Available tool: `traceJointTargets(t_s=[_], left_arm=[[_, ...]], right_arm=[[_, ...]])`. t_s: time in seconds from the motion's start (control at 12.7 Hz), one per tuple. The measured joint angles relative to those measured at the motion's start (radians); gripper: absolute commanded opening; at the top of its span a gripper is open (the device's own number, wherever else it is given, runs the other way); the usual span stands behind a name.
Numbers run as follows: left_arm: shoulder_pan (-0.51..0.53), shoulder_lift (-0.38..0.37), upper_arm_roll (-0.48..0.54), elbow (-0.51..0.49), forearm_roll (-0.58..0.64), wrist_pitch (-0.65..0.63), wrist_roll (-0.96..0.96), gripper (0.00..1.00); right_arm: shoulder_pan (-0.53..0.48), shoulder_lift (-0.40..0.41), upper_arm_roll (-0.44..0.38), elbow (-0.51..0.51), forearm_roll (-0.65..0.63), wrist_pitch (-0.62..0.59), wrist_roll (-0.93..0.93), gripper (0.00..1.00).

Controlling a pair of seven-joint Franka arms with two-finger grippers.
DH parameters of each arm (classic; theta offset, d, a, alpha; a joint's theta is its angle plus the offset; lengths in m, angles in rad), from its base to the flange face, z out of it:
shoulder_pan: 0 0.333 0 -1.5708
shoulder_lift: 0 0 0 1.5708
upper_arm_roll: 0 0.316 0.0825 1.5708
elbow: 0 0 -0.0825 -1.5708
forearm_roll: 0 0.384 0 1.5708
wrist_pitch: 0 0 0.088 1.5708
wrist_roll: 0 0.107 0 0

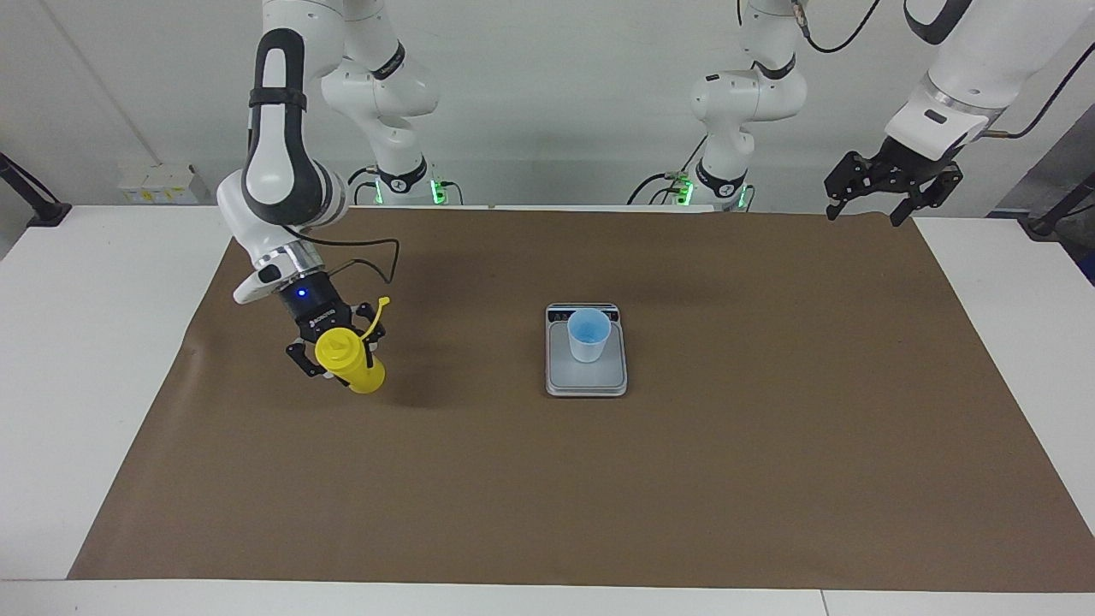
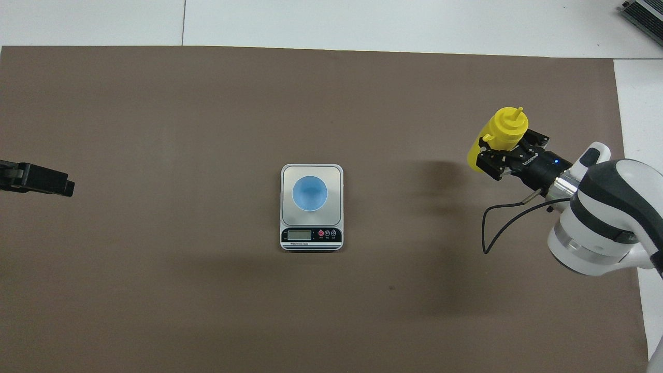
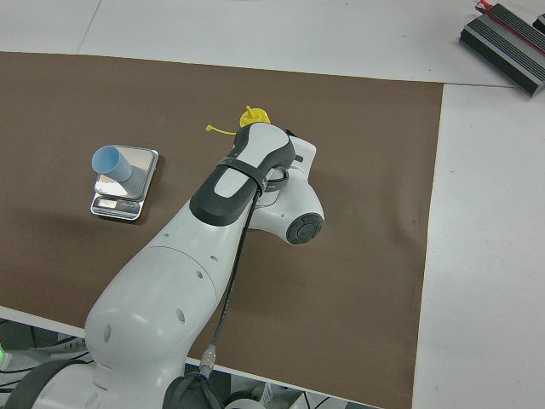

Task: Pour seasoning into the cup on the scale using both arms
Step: 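Lower the yellow bottle onto the table with the right gripper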

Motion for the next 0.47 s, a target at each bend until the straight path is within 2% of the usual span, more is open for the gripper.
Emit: traceJointTargets(t_s=[0.47], left_arm=[[0.000, 0.000, 0.000, 0.000, 0.000, 0.000, 0.000, 1.00]], right_arm=[[-0.051, 0.011, 0.000, -0.039, 0.010, -0.111, -0.054, 0.00]])
